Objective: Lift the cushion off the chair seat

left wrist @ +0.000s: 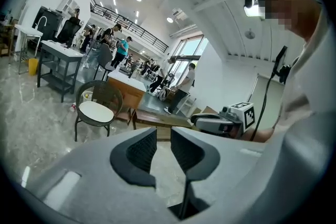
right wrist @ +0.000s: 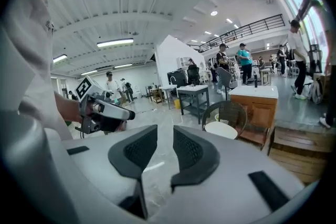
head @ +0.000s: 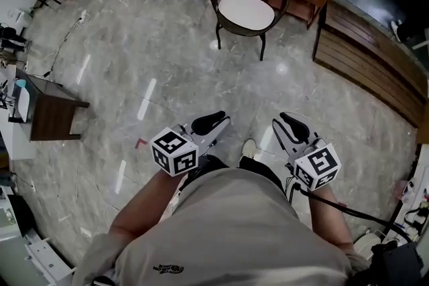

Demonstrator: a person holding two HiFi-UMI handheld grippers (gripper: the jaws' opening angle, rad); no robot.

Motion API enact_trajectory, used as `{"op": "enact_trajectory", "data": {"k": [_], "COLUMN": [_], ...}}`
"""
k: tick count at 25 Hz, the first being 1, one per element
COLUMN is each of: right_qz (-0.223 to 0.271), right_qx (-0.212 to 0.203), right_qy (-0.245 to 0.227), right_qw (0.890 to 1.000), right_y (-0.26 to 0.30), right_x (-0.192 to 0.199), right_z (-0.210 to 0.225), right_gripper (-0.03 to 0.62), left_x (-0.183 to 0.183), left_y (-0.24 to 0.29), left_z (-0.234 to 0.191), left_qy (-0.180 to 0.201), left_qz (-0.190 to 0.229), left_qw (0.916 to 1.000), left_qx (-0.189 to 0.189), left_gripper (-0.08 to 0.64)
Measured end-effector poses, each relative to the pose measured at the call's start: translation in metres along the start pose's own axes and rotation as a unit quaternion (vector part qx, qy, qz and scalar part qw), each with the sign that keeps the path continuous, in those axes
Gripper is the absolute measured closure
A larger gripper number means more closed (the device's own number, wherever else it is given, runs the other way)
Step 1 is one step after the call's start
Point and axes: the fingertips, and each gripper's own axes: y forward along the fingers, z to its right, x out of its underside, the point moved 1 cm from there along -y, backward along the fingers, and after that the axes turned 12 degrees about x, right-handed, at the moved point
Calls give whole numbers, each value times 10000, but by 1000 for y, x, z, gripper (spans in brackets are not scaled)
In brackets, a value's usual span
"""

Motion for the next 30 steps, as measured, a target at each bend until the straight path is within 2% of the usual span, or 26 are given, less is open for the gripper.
{"op": "enact_trajectory", "data": {"k": [5, 9, 12, 15, 20, 26, 30], "right_qz": [-61, -100, -119, -142, -263, -288, -189], "right_qx": [35, 13, 25, 109, 287, 400, 290], "right_qy": [147, 296, 217, 216, 83, 61, 256], "right_qw": [9999, 9995, 9997, 9996, 9992, 9988, 9991], "right_y": [11, 29, 52, 79, 138, 218, 269], "right_x": [3, 1, -6, -18, -55, -99, -124], "right_z": [45, 61, 73, 91, 122, 153, 158], "right_gripper": [489, 485, 483, 483, 483, 483, 485], "left_x": [-15, -23, -31, -45, -93, -134, -145], "left_y": [41, 54, 63, 79, 99, 117, 129], "left_z": [-16, -37, -63, -97, -164, -245, -300], "left_qy": [-130, -290, -428, -572, -852, -1052, -1503], "left_qz": [63, 28, 106, 200, 416, 394, 464], "left_qw": [9999, 9995, 9990, 9981, 9949, 9924, 9856], "left_qx": [-94, -72, 19, 137, 349, 511, 626], "left_gripper": [480, 477, 477, 477, 477, 477, 465]}}
